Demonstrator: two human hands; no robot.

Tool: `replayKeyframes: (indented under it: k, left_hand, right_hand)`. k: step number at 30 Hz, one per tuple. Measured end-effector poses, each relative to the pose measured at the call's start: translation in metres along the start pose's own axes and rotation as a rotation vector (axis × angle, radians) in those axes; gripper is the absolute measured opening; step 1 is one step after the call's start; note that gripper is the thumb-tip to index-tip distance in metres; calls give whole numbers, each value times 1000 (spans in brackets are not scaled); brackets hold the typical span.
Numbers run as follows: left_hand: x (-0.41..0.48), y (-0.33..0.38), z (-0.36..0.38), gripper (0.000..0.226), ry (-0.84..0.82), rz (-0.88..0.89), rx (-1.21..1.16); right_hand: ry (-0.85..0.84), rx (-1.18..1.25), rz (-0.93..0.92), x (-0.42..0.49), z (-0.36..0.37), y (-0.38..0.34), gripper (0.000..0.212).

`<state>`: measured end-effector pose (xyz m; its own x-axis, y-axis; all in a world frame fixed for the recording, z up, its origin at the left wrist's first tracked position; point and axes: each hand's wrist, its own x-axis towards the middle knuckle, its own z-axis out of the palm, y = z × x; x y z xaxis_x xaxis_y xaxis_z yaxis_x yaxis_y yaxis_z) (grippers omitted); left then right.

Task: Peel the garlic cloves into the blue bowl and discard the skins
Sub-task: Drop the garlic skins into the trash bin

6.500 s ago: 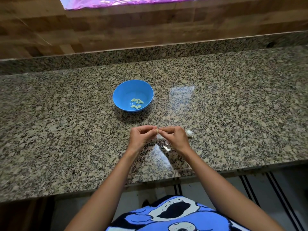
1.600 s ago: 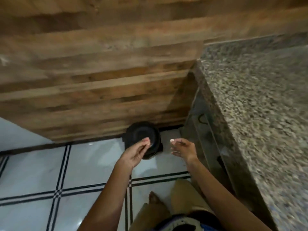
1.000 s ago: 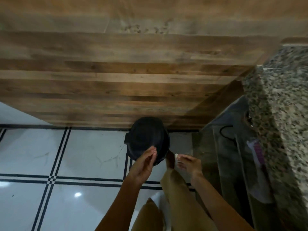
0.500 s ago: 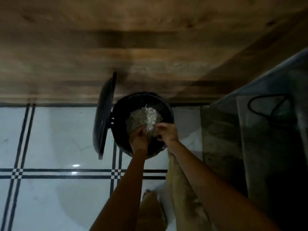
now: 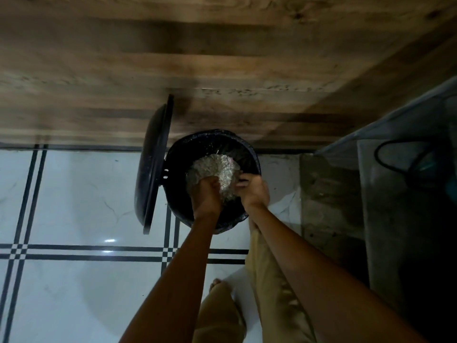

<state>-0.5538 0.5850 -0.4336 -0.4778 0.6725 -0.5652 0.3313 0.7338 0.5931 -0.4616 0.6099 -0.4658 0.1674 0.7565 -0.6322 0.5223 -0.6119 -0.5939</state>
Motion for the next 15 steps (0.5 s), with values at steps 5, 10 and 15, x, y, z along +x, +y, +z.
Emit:
replayKeyframes:
  k: [5, 10, 15]
  left_hand:
    - [5, -1, -6, 13, 106, -1, 48]
    - [3, -11, -7, 30, 60, 22, 33]
    - [11, -14, -7, 22, 140, 72, 101]
  right_hand:
    - [-20, 81, -28, -2, -3, -4, 33]
    - [-92, 116, -68, 5, 1, 10, 27]
    - [-8, 133, 8, 8, 3, 4, 25]
